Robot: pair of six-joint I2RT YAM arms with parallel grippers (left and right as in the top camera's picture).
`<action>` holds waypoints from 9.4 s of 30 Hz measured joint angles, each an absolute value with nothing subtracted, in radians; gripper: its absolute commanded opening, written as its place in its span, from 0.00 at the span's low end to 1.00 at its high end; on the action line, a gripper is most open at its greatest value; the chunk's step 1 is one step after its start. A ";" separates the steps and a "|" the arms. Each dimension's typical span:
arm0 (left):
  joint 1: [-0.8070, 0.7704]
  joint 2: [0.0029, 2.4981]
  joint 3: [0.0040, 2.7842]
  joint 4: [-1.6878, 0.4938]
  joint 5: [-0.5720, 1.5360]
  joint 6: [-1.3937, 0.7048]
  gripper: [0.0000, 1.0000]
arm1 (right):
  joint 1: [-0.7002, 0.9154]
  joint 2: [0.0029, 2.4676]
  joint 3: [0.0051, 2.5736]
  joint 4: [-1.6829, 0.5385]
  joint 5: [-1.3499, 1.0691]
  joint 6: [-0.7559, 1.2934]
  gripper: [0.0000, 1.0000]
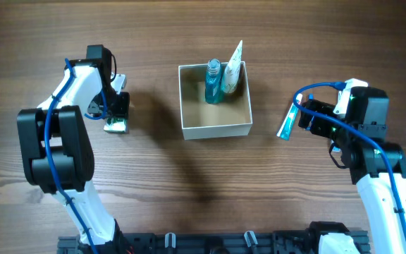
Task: Pack container
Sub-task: 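Lower the Dettol soap box into the box with the left gripper, then withdraw the left gripper and reach the right gripper toward the toothpaste, then grasp the Colgate toothpaste tube with the right gripper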
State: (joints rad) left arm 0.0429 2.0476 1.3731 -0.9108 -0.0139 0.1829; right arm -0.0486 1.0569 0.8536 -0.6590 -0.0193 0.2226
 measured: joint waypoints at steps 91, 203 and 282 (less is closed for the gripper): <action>-0.531 1.822 1.554 -0.961 0.025 -0.477 0.57 | -0.048 1.057 0.854 -0.666 -0.019 0.223 1.00; -0.165 1.527 1.554 -1.183 -0.077 -0.478 0.93 | 0.082 1.963 1.297 -0.775 0.073 0.427 1.00; -0.165 1.527 1.554 -1.195 -0.077 -0.477 1.00 | 0.082 1.997 1.312 -0.806 0.080 0.418 0.04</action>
